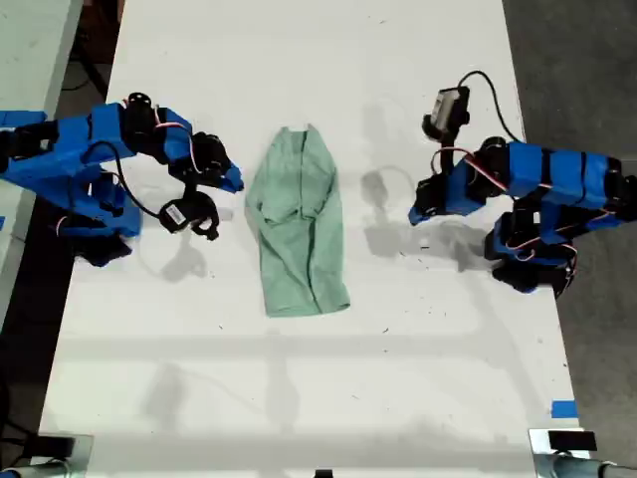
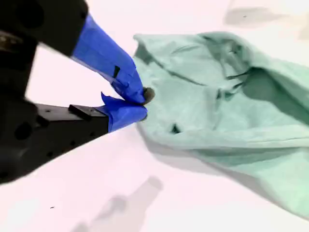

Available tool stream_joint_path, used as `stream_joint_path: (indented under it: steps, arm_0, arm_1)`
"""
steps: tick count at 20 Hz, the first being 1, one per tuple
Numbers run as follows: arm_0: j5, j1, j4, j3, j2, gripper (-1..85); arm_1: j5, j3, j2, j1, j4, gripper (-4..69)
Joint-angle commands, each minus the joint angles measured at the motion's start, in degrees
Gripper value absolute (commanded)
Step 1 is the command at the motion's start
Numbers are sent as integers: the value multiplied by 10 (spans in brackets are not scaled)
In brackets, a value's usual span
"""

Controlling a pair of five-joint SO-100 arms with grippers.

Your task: Fold t shirt

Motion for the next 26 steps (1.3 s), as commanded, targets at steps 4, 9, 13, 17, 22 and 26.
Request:
stream_joint_path:
  steps: [4,9,13,17,22,26]
  arm_0:
    - [-68,164,24,-379,-359,-2]
    - [-211,248,68,-383,-431,153]
    - [-255,279,68,-371,-478,311]
    - [-270,293,43,-374,-534,300]
    - [-258,280,24,-380,-613,4]
    - [-231,275,-2,-381,-619,-2]
  arm_1:
    - [24,-243,-284,-81,-28,-21]
    - [19,-298,-413,-110,-101,-22]
    - [7,-395,-519,-130,-112,129]
    - [10,-471,-591,-150,-102,235]
    - [24,-520,-652,-176,-103,271]
    - [35,-518,-680,-185,-116,259]
